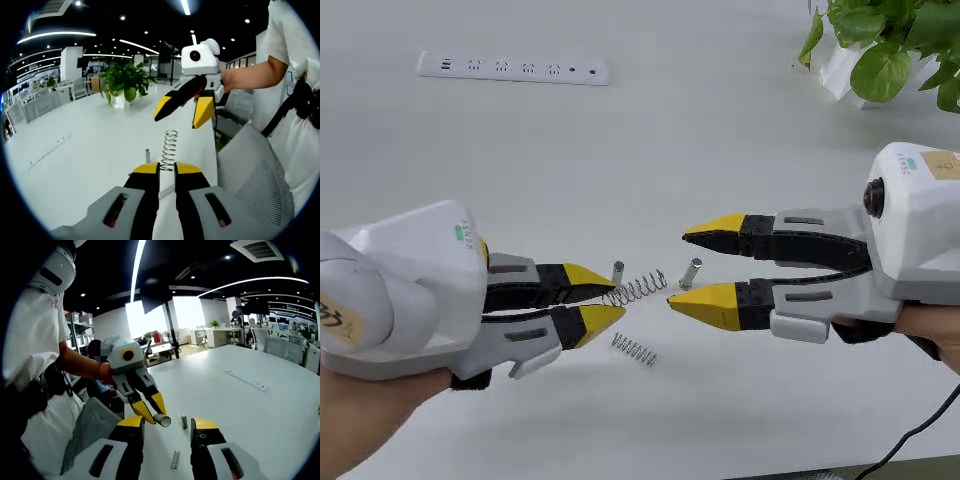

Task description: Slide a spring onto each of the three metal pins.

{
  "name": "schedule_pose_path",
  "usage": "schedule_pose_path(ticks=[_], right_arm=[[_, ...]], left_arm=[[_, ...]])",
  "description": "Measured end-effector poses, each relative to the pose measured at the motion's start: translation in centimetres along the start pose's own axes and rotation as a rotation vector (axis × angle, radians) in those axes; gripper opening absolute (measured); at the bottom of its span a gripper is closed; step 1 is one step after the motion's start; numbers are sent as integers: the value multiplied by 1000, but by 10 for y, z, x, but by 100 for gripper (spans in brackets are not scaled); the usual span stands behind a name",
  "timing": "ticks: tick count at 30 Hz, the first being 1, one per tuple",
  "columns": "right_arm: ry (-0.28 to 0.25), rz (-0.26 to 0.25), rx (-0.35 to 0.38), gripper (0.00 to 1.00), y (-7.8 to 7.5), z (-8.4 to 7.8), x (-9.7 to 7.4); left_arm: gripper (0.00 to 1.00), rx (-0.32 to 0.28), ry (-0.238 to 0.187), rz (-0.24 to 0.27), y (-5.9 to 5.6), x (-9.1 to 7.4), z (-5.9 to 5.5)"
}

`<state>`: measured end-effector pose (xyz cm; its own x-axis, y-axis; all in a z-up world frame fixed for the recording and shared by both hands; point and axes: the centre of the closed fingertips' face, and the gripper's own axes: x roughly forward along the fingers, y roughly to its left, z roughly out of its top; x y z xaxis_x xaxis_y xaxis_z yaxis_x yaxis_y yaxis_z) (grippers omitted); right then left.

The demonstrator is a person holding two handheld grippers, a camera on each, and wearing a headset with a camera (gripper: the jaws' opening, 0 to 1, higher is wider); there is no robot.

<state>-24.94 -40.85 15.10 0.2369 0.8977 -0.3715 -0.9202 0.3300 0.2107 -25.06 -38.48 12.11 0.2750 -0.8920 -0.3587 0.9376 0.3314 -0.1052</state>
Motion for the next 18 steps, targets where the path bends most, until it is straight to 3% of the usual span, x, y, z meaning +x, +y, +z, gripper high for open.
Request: schedule_pose_path(ticks=[6, 18], right_arm=[[-27, 10, 47, 25, 1, 6, 3], [-63, 46, 102, 12, 5, 11, 4]], left_arm=[[7, -25, -50, -4, -1, -1, 11], [7, -40, -87, -7, 0, -2, 18]])
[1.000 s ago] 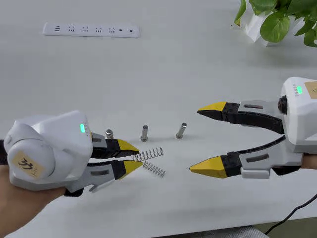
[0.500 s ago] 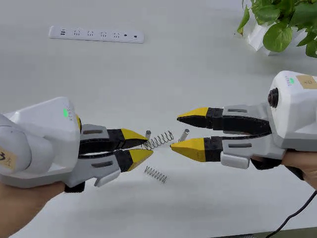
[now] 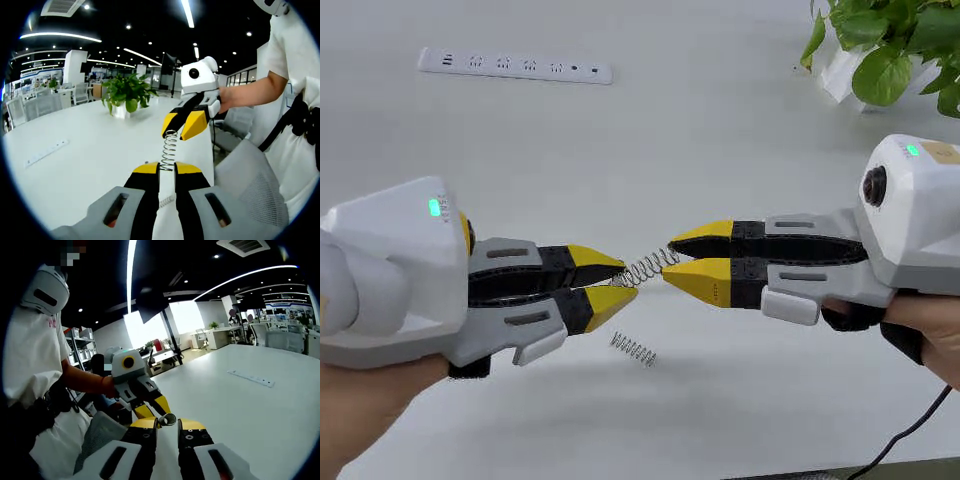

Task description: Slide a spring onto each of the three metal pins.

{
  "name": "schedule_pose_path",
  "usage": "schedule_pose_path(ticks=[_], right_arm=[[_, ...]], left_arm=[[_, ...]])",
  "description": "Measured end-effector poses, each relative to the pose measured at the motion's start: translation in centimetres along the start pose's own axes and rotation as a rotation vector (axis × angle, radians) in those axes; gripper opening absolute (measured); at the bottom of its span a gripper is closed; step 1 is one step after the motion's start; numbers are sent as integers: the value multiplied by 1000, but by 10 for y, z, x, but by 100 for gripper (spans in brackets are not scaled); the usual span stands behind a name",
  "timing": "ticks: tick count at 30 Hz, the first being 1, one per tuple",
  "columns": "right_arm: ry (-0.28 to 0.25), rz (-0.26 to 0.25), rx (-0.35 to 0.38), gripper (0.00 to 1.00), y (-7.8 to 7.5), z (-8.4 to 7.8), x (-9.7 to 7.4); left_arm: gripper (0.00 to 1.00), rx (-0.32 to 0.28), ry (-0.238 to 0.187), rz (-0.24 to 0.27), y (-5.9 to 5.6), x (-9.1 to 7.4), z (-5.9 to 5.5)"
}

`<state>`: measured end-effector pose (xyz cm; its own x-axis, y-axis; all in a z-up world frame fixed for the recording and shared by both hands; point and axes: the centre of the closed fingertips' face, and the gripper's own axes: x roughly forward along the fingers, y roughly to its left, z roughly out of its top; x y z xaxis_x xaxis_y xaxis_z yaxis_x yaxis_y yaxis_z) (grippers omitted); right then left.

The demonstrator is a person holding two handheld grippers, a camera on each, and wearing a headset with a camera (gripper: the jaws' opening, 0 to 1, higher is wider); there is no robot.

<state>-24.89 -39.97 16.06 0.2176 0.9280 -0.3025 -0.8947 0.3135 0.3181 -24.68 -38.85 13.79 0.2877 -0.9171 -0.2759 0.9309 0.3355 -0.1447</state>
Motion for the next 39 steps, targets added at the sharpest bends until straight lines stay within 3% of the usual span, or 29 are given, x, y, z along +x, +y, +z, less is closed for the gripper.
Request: schedule_pose_path(ticks=[6, 39], right_arm=[[-9, 1, 12, 7, -2, 1, -1], [17, 37, -46, 7, 9, 8, 5]], left_arm=[[7, -4, -5, -3, -1, 0, 1], [7, -6, 4, -31, -9, 6, -3]])
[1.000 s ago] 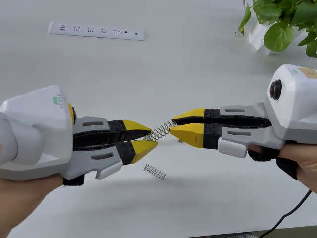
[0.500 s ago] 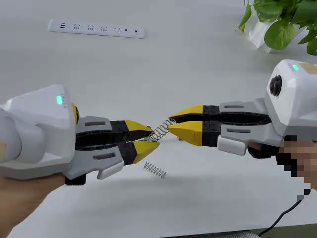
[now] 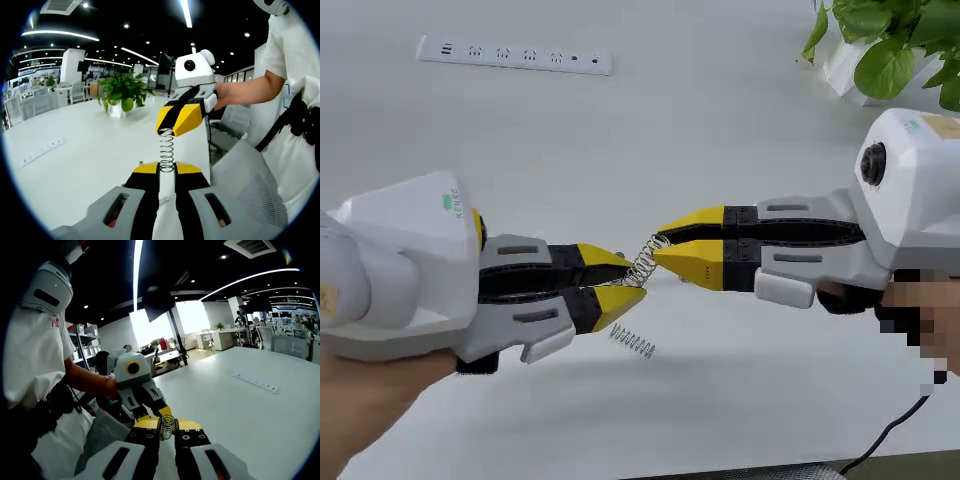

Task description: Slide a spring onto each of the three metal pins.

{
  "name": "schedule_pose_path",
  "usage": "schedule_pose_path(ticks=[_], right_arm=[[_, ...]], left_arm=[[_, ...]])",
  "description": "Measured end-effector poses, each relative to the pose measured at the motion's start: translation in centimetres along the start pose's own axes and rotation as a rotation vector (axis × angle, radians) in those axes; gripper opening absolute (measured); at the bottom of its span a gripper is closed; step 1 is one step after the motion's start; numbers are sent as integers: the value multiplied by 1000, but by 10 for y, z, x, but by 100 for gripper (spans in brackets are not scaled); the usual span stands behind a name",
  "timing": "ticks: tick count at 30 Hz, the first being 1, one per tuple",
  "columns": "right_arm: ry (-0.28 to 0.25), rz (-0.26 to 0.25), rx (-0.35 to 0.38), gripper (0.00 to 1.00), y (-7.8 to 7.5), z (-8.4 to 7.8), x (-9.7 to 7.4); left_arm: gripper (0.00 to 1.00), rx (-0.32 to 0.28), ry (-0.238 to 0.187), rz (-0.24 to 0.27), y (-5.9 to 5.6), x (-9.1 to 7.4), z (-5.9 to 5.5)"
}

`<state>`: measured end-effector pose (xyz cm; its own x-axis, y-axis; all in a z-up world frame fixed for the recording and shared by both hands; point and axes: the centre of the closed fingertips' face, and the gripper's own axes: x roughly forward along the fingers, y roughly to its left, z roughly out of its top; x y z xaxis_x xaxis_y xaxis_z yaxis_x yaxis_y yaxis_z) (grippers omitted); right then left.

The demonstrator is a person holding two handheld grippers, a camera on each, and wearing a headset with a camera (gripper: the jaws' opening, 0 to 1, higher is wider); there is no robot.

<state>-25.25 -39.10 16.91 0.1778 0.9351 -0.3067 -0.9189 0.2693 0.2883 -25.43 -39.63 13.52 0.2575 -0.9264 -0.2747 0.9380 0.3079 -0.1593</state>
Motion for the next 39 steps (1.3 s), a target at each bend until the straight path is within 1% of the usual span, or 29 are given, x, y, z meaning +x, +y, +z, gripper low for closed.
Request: schedule_pose_path(ticks=[8, 11, 17, 19, 21, 22, 25, 26, 28, 32, 33, 34, 36, 38, 39], right_arm=[[17, 8, -9, 7, 2, 0, 2], [32, 10, -18, 7, 4, -2, 2], [47, 23, -16, 11, 6, -3, 3], [86, 30, -36, 14, 6, -6, 2], [137, 35, -83, 18, 4, -8, 0], [155, 44, -96, 19, 4, -7, -1], [223, 69, -174, 22, 3, -1, -2], [259, 91, -200, 23, 4, 0, -2], [304, 116, -251, 23, 5, 1, 0], [440, 192, -358, 24, 4, -6, 2], [484, 222, -384, 24, 8, -9, 4], [515, 245, -402, 25, 10, -11, 4], [561, 288, -447, 24, 15, -13, 7], [607, 320, -475, 23, 18, -15, 8], [628, 333, -502, 22, 15, -17, 8]], left_arm=[[7, -2, -1, 0, 0, -1, -1], [7, -7, -8, -2, -1, -2, -1], [7, -5, -13, -4, 0, -2, 1], [7, -4, -12, -5, 0, -2, 0], [7, -2, -12, -7, -1, -2, 0], [7, 0, -12, -8, -1, -2, 0], [7, 11, -3, -13, -2, -1, -1], [7, 13, -2, -16, -3, -1, -1], [7, 17, 1, -19, -4, 0, -1], [7, 24, 1, -25, -5, 2, 1], [7, 24, 3, -27, -5, 2, 1], [7, 26, 3, -29, -6, 2, 1], [7, 27, 3, -34, -7, 3, 1], [7, 30, 4, -38, -8, 4, 1], [7, 32, 5, -39, -8, 4, 1]])
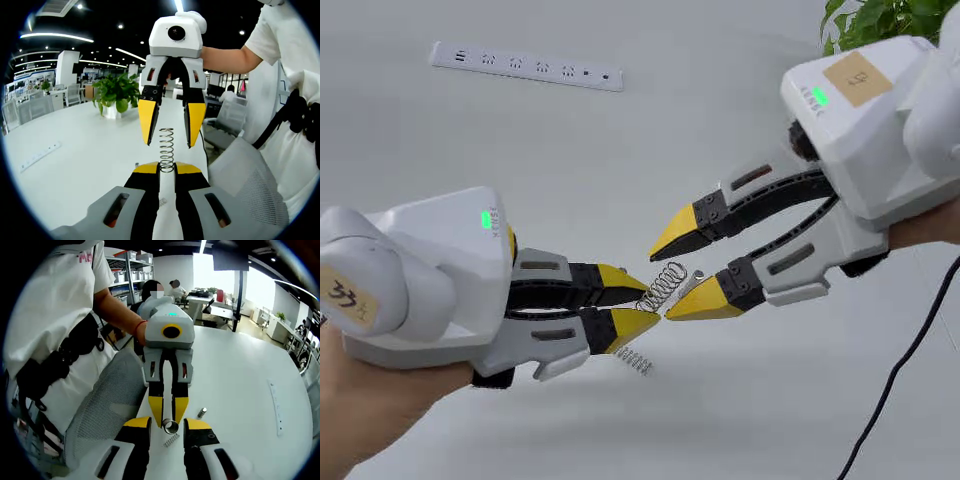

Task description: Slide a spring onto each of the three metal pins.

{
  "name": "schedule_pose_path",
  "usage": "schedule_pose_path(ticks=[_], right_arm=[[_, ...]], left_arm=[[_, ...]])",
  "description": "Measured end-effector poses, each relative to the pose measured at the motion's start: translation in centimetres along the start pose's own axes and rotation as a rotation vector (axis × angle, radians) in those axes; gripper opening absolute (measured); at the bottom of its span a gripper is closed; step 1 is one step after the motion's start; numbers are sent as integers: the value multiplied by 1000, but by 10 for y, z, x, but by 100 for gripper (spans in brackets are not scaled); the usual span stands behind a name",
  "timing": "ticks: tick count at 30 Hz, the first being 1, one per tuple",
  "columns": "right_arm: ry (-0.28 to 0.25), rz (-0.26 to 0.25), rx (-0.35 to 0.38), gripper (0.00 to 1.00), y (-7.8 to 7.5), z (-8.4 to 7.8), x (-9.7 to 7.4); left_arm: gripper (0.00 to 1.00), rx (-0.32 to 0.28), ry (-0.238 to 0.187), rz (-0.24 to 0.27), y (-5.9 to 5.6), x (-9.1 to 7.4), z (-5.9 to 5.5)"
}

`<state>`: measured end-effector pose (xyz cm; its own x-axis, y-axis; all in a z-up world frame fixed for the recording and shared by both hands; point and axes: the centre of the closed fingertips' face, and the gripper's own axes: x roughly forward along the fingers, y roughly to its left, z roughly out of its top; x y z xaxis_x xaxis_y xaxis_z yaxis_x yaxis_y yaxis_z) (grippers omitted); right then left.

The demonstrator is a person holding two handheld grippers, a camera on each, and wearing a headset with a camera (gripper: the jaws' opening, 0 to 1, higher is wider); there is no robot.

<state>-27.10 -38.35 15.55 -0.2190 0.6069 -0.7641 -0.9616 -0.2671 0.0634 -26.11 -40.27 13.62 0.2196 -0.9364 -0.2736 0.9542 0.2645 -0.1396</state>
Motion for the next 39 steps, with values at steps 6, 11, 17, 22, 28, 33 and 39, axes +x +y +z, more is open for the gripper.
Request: schedule_pose_path(ticks=[6, 11, 17, 22, 28, 33, 39], right_arm=[[98, 52, -61, 19, -3, -9, 2], [134, 81, -81, 15, -3, -12, 5], [161, 96, -93, 13, -3, -14, 8], [170, 101, -100, 10, -3, -14, 10], [179, 103, -102, 8, -4, -14, 10], [184, 105, -105, 8, -3, -13, 12], [186, 108, -103, 7, -2, -13, 15]], left_arm=[[7, 1, -3, -2, 1, 0, -1], [7, -3, -9, -3, 3, -1, -1], [7, -3, -17, -4, 4, -1, 0], [7, -4, -21, -7, 3, -1, 0], [7, -3, -24, -9, 3, 0, 0], [7, -3, -25, -6, 3, -1, -1], [7, -3, -22, -3, 2, -3, -4]])
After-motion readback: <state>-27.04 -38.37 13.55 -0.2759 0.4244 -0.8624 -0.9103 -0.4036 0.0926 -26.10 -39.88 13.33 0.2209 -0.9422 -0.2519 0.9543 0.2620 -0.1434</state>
